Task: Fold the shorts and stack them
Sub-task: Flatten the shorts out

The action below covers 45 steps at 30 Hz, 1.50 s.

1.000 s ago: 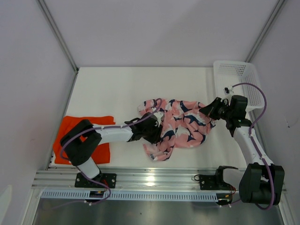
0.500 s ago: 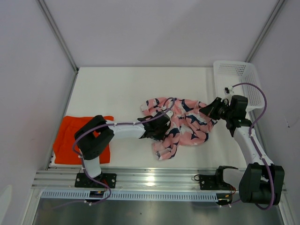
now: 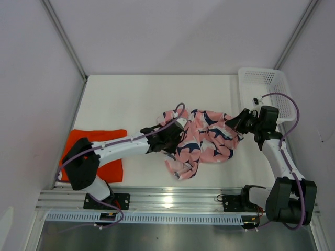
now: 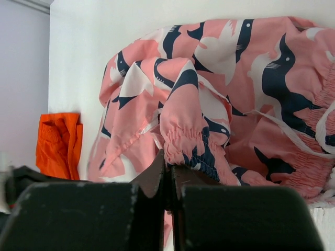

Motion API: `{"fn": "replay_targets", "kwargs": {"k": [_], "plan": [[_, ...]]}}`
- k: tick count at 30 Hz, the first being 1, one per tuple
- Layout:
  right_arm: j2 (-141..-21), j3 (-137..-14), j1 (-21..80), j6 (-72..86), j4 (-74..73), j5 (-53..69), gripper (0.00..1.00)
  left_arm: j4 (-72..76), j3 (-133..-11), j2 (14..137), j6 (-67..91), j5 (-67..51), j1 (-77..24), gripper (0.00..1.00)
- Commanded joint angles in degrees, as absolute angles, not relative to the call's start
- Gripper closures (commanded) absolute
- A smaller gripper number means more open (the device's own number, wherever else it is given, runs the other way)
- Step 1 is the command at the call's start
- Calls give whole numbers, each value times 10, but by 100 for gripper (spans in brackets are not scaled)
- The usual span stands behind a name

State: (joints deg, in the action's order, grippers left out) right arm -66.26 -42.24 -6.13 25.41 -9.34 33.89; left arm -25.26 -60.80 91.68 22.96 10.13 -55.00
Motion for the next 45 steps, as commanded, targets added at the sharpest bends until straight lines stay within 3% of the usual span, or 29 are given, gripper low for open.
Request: {"fn": "replay_targets", "kwargs": {"k": [1, 14, 19, 23, 31, 34, 35, 38, 45], "plan": [[-664, -457, -66, 257, -81, 345, 100, -295, -642, 850, 235, 95, -522, 100], [-657, -496, -65, 278, -83, 366, 100, -344, -639, 701, 215, 18, -416, 100], [-648, -488, -65, 264, -102, 361, 100, -363, -621, 700, 205, -20, -411, 100], [-661, -480, -69, 258, -107, 353, 100, -321, -535, 729, 211, -80, -411, 100], [-717, -483, -69, 261, -78, 351, 100, -293, -496, 730, 226, -91, -419, 100], [-728, -481, -68, 264, -72, 353, 100, -297, -502, 733, 224, -85, -419, 71], [-728, -481, -68, 265, -70, 354, 100, -297, -502, 733, 224, -81, -419, 55], [-729, -481, -66, 264, -69, 354, 100, -288, -498, 728, 226, -70, -419, 36], [-730, -481, -62, 266, -62, 360, 100, -283, -504, 740, 222, -30, -437, 22]]}}
